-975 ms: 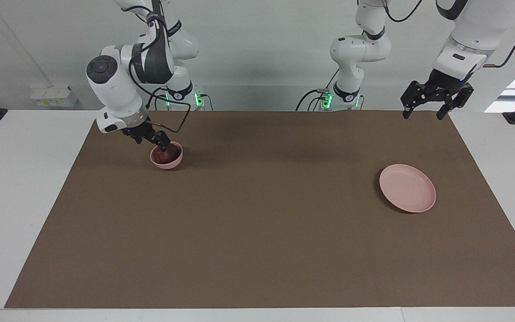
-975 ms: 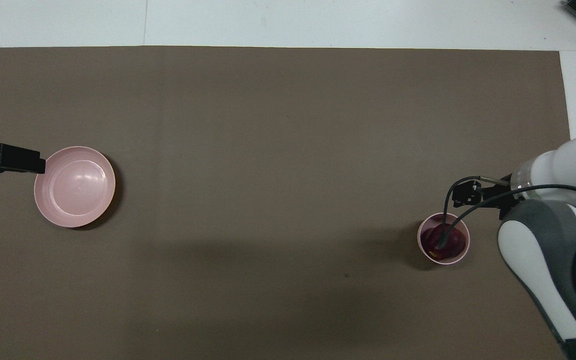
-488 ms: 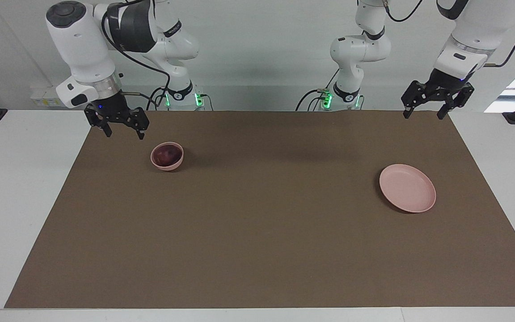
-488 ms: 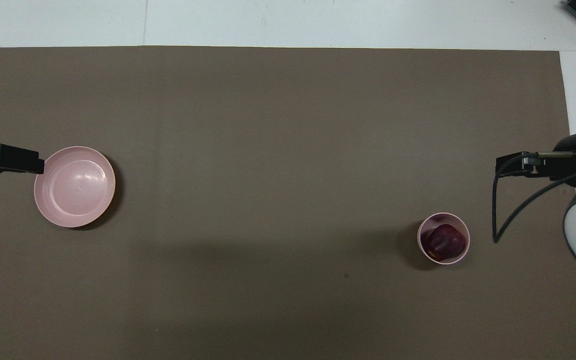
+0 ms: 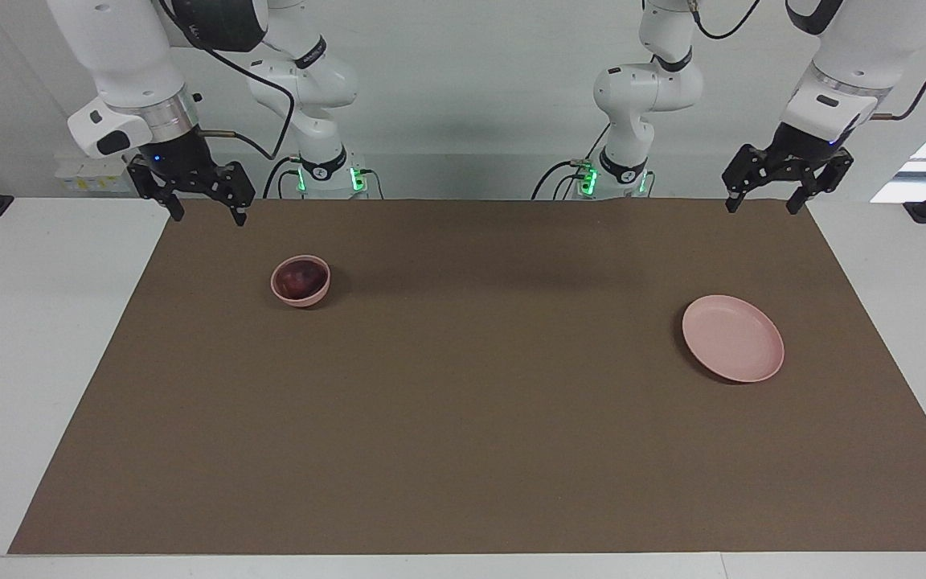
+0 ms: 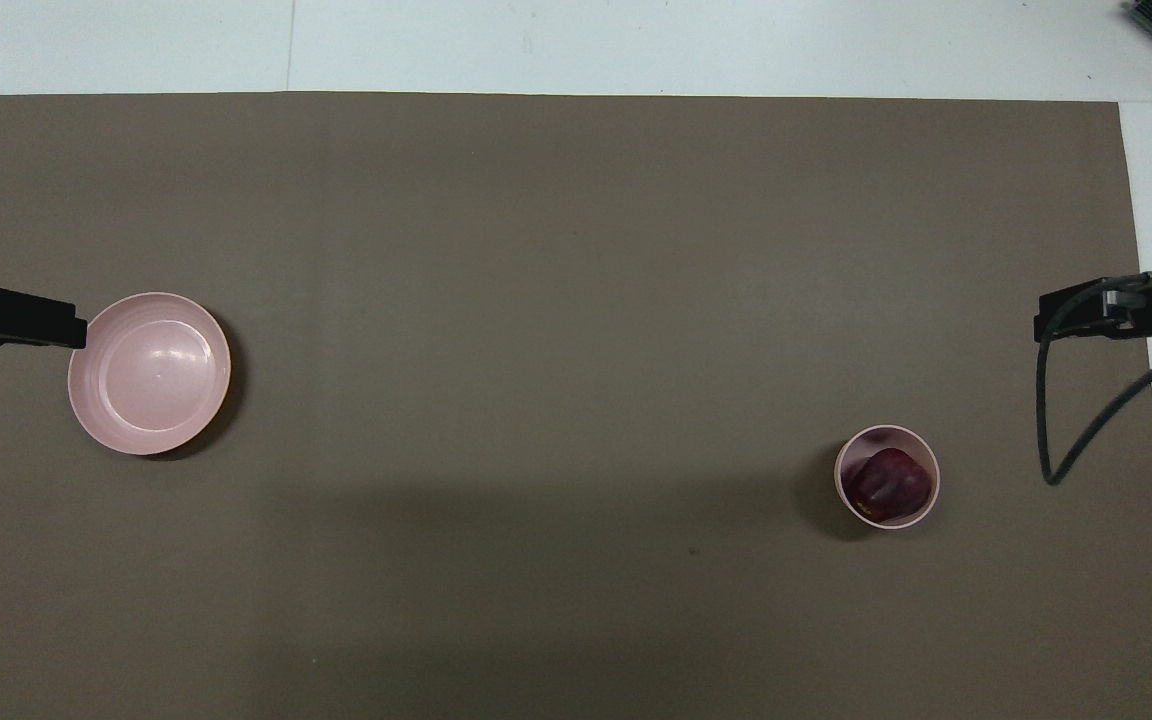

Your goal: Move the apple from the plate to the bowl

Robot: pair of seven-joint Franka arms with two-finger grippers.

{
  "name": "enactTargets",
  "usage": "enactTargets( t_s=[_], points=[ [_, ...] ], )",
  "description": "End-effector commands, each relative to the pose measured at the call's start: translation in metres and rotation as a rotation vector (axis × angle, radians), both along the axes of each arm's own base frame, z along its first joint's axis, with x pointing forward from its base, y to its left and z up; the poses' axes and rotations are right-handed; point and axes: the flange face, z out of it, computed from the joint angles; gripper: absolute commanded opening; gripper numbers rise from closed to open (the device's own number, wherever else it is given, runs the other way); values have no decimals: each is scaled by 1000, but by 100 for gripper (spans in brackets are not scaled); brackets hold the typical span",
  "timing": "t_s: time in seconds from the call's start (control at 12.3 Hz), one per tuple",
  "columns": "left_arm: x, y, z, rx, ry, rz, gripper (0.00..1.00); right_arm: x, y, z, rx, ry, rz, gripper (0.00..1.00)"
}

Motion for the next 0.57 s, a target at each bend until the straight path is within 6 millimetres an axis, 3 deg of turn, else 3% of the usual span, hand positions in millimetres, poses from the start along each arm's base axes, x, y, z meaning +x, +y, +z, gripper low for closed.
enactTargets(
  t_s=[0.0, 0.49],
  points=[
    [-5, 2, 6, -10, 9, 3, 100, 7, -4, 4, 1, 45, 19, 100],
    [-4, 2, 6, -10, 8, 3, 100, 14, -2, 10, 25, 66, 22, 100]
  ],
)
